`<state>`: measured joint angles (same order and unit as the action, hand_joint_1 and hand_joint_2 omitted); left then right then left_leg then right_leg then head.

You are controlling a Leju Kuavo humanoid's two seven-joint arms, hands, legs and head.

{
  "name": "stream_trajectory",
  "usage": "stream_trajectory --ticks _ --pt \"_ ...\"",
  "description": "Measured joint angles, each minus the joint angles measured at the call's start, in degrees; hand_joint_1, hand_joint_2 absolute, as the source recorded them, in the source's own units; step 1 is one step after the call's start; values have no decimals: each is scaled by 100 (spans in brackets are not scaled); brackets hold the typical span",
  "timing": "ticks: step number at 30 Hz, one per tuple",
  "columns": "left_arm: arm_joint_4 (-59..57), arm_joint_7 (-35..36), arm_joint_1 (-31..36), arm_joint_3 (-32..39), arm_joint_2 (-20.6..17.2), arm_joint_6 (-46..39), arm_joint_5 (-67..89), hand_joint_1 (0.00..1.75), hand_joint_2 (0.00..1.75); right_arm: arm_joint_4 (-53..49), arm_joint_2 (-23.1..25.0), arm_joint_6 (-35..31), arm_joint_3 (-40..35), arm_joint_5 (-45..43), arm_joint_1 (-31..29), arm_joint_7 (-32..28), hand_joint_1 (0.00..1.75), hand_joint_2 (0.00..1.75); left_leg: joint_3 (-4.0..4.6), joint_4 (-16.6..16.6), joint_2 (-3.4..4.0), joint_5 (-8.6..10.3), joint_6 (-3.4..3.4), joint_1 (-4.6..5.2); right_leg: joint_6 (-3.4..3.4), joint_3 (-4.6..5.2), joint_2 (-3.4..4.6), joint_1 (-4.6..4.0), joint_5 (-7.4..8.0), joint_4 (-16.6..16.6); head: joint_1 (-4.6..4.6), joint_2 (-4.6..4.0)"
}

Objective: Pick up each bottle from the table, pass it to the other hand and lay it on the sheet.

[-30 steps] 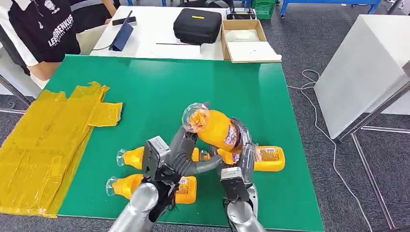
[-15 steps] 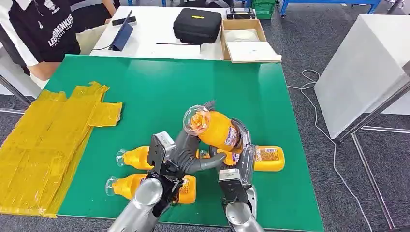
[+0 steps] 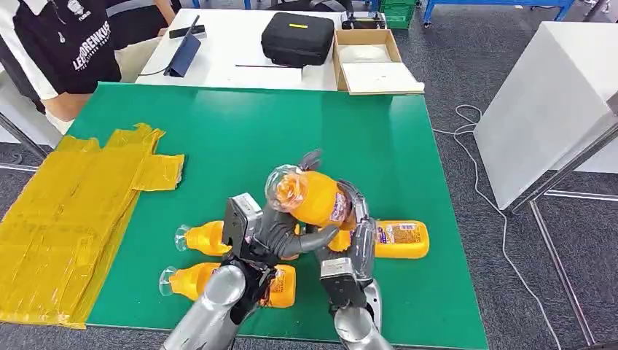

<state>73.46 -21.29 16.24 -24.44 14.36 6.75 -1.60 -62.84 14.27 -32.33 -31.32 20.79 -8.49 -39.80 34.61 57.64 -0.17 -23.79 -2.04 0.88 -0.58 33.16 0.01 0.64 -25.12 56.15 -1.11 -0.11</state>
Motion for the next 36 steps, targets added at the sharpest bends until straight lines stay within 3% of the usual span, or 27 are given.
stream_trajectory --ticks 14,15,16,36 --pt "0 -90 -10 133 0 -20 -138 5 175 55 7 114 -181 190 -22 146 175 175 0 0 0 0 0 0 0 0 0 0 0 0 0 0" --pt "0 -107 -10 140 0 -20 -146 134 175 65 15 120 -181 199 -34 146 175 175 0 0 0 0 0 0 0 0 0 0 0 0 2 0" --pt "0 -122 -10 155 0 -20 -164 175 175 72 24 129 -183 205 -43 153 175 175 0 0 0 0 0 0 0 0 0 0 0 0 0 0" --pt "15 -203 -61 310 59 -4 -177 175 175 175 98 192 -186 170 -113 177 175 175 0 0 1 0 0 0 0 0 0 0 0 0 0 0"
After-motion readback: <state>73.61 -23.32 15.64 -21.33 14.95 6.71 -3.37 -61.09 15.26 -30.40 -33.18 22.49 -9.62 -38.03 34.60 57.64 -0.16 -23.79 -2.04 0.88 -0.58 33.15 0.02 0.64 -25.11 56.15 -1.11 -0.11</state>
